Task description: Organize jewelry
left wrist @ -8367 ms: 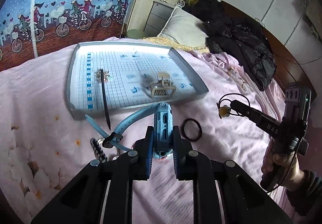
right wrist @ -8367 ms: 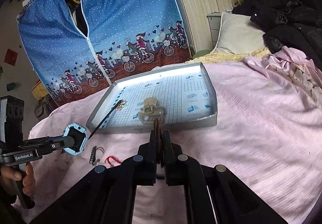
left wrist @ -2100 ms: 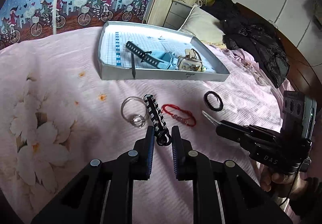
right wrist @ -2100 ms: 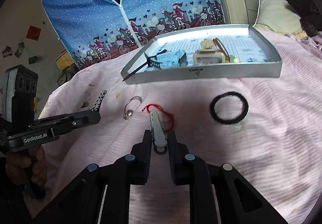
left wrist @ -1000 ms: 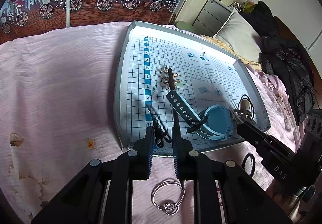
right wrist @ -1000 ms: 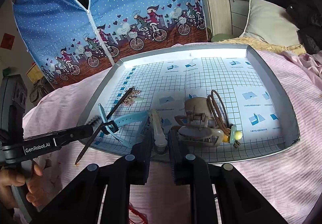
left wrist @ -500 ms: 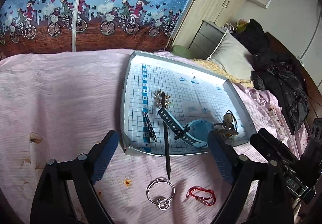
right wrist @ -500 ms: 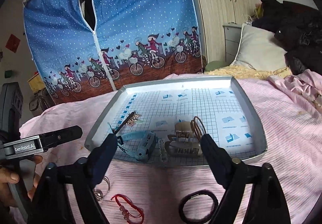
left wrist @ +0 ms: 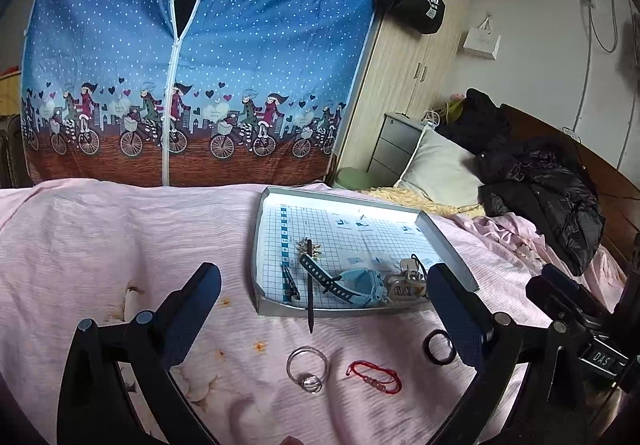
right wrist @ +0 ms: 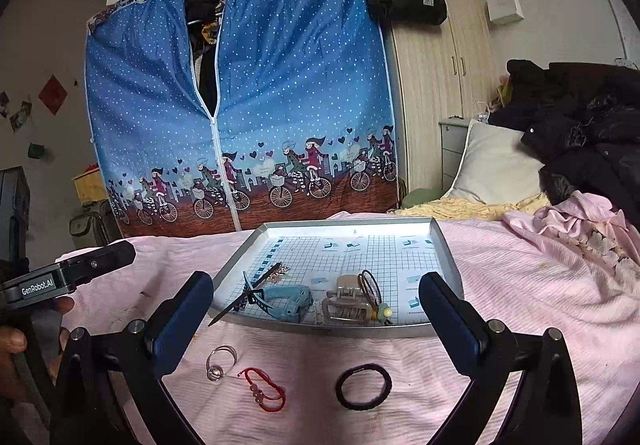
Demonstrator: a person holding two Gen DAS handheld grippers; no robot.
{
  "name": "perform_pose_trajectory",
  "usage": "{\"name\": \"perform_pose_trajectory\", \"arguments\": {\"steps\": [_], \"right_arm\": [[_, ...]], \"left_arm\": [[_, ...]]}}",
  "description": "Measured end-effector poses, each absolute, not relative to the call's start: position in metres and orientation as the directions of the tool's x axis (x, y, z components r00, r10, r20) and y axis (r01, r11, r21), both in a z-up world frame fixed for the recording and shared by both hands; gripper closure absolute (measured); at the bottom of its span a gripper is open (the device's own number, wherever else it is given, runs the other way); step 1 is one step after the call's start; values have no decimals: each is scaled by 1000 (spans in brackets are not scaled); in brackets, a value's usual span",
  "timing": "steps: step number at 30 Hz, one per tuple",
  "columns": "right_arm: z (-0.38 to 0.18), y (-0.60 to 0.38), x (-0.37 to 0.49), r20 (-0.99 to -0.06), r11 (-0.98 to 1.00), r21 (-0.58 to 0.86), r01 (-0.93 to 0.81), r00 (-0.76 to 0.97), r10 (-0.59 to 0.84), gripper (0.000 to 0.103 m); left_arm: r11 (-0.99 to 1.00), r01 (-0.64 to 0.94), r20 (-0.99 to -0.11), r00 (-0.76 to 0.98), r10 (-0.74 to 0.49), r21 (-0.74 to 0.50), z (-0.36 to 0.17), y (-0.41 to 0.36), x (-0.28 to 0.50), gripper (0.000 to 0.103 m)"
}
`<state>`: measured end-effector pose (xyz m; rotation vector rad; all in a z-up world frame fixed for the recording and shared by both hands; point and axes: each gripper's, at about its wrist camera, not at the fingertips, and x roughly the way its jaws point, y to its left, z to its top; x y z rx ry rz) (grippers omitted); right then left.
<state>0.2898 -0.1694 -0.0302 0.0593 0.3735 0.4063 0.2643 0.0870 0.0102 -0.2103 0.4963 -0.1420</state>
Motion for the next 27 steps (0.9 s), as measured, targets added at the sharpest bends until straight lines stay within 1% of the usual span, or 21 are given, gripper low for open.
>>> {"name": "perform_pose_trajectory", "arguments": {"steps": [3,10,15,17,27], "right_arm": [[-28,-172,271,-326,920,97,-380,861,391,0],[-34,-175,233,-312,921,67,-385,868,386,0],[-49,-173,217,-347,922,61,-382,858,378,0],[-57,-177,215,-371,926,80,-370,851,372,0],[-92,-195,206,-475,950,133,-284,823,312,0]], "left_arm": [[978,76,-450,879,-159,-196,15,84,246,2],[982,102,-482,860,-166,-157,9,81,212,2],[987,120,-473,867,-156,-104,-3,81,189,2],[984,146,-478,860,-179,-106,-10,82,189,2],[974,181,-586,778,-225,-134,-48,76,198,2]]}}
